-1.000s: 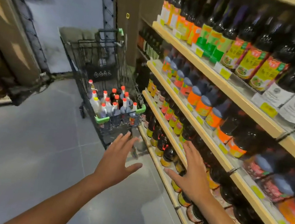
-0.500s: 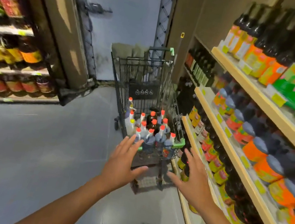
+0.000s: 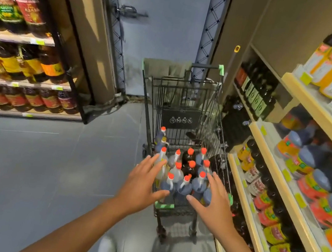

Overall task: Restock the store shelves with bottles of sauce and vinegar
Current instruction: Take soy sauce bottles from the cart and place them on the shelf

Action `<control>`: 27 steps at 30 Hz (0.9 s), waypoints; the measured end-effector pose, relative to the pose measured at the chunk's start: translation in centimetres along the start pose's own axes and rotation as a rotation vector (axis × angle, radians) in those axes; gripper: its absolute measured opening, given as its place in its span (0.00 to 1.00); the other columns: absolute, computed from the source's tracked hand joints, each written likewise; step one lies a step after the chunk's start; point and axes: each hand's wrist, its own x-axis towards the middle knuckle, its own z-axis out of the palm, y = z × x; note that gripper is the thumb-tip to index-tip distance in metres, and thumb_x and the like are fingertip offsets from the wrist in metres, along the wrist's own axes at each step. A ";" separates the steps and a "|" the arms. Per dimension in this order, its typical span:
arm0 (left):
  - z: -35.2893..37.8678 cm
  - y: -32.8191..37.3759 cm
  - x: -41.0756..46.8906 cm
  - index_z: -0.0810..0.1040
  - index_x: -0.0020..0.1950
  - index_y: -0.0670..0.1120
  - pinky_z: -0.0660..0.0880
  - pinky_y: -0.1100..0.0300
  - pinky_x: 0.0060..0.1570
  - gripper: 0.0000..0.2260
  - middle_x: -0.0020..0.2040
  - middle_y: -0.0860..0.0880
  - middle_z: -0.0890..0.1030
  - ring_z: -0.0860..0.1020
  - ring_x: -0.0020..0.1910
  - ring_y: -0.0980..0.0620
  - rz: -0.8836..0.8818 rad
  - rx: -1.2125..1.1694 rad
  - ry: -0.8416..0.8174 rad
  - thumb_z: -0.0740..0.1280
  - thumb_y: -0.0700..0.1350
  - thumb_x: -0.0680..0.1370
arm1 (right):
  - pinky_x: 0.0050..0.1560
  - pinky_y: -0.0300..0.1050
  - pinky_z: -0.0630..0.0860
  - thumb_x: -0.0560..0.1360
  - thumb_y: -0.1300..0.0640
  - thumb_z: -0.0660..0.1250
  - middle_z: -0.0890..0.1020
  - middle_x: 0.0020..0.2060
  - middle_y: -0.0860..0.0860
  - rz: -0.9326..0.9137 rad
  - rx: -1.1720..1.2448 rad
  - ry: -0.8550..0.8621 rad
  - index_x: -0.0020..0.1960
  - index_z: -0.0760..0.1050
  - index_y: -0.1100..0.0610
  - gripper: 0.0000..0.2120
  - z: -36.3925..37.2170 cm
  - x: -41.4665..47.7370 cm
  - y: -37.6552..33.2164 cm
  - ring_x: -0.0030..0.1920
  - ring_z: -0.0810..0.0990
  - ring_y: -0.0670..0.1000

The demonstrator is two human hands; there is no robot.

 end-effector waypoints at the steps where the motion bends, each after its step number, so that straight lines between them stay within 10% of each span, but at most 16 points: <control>1: -0.3 -1.1 1.3 0.50 0.84 0.58 0.53 0.46 0.81 0.43 0.85 0.56 0.47 0.45 0.84 0.50 0.018 0.005 -0.020 0.68 0.68 0.76 | 0.79 0.55 0.59 0.72 0.33 0.71 0.54 0.80 0.39 0.015 0.005 -0.005 0.82 0.54 0.46 0.47 0.6 1.3 -0.3 0.81 0.52 0.46; 12: -6.3 -13.6 16.9 0.56 0.84 0.55 0.55 0.50 0.81 0.43 0.85 0.53 0.52 0.49 0.84 0.52 0.252 0.010 -0.336 0.70 0.67 0.75 | 0.79 0.58 0.58 0.69 0.29 0.69 0.52 0.82 0.40 0.236 0.181 0.063 0.78 0.50 0.33 0.44 8.0 12.4 -4.0 0.82 0.50 0.46; 22: -5.9 -19.8 29.6 0.56 0.83 0.57 0.58 0.49 0.81 0.41 0.84 0.55 0.55 0.53 0.83 0.53 0.335 -0.020 -0.430 0.70 0.67 0.76 | 0.66 0.56 0.73 0.75 0.49 0.74 0.76 0.67 0.55 0.364 0.092 0.024 0.72 0.70 0.59 0.30 12.5 21.3 -4.0 0.65 0.75 0.55; 27: -3.2 -21.5 38.4 0.59 0.82 0.55 0.61 0.47 0.79 0.40 0.83 0.52 0.59 0.57 0.82 0.51 0.346 -0.034 -0.472 0.68 0.68 0.75 | 0.57 0.27 0.69 0.79 0.49 0.70 0.69 0.72 0.45 0.438 0.096 0.126 0.78 0.64 0.53 0.30 14.2 26.8 -1.2 0.68 0.70 0.46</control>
